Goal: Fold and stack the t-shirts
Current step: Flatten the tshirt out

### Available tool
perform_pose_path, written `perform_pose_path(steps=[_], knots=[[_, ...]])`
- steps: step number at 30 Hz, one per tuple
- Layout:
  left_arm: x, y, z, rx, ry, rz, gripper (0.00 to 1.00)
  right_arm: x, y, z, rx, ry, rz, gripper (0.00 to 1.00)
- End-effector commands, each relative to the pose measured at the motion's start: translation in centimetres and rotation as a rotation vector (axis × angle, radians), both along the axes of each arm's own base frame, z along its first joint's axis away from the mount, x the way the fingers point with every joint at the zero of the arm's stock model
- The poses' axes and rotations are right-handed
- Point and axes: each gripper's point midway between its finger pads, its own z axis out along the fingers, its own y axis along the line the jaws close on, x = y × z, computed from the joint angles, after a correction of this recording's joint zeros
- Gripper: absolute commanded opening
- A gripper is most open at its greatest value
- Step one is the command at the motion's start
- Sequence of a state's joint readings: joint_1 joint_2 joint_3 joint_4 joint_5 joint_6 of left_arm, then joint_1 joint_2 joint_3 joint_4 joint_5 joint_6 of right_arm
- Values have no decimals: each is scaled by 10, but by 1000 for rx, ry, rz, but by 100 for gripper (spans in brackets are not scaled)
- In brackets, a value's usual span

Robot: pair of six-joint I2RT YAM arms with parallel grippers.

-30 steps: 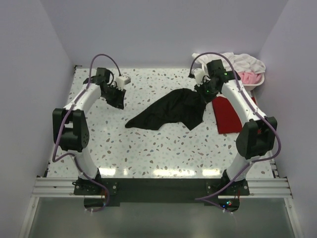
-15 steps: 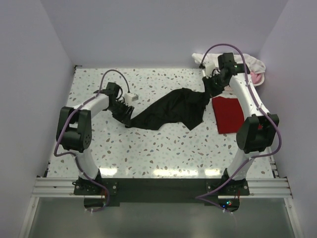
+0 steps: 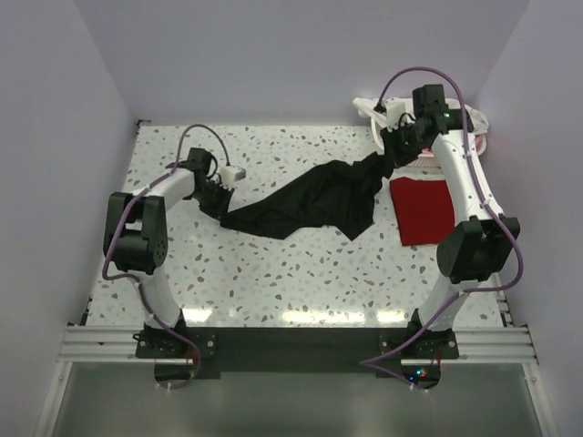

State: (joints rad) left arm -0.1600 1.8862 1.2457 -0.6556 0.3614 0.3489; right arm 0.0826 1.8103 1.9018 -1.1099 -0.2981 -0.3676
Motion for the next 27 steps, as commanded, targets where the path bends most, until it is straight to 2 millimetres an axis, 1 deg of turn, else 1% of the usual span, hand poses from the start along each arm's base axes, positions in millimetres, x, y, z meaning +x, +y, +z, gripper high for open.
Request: perform_pose_path(steps=[1,2,3,4,5,6,7,9,11,12,13,14,15,16,17,18,19,20,21,22,23,25,26,27], knots=[[12,48,45,-10,-68,41,0,-16,-15,26,-71,-72,61,0],[11,54,57,-16,-91,40,0,-23,-17,32,-82,-95,72,0],[14,74,66,-10,-116,55,0,-27,-19,31,-95,-93,82,0],[7,82,72,-11,-101,62,0,-34,-20,28,-107,-84,101,0],[5,88,84,-18,-126,63,0,-39,-21,29,-113,-82,110,0],[4,95,93,-16,-147,52,0,-47,-22,35,-118,-96,118,0],[-3,106,98,-19,-134,76,0,-54,-24,33,-122,-85,130,0],[-14,110,107,-34,-131,58,0,-62,-25,36,-130,-99,139,0],[-18,110,106,-36,-127,52,0,-57,-27,25,-144,-100,133,0],[-14,109,103,-39,-135,60,0,-49,-30,19,-159,-104,113,0],[-12,109,100,-40,-131,69,0,-29,-32,6,-170,-98,90,0],[-8,110,92,-51,-109,84,0,-17,-39,-3,-208,-87,66,0],[1,110,94,-58,-113,107,0,-4,-42,-11,-225,-82,51,0],[7,110,93,-66,-108,124,0,19,-44,-32,-243,-36,42,0],[13,111,84,-72,-81,138,0,29,-46,-40,-256,-15,28,0],[28,112,91,-76,-106,160,0,40,-50,-51,-281,6,13,0],[35,114,91,-77,-107,174,0,61,-51,-65,-291,23,-12,0],[41,115,82,-78,-86,188,0,69,-53,-74,-303,42,-22,3],[51,117,87,-78,-97,211,0,76,-56,-79,-323,50,-42,18],[54,118,83,-78,-78,227,0,82,-58,-68,-342,46,-56,48],[58,119,77,-80,-52,252,0,83,-59,-83,-354,93,-48,51],[59,120,69,-81,-27,279,0,81,-57,-77,-342,88,-54,54],[55,117,63,-95,-1,294,0,77,-54,-62,-324,58,-49,57],[55,115,60,-104,4,299,0,72,-47,-54,-295,40,-27,58]])
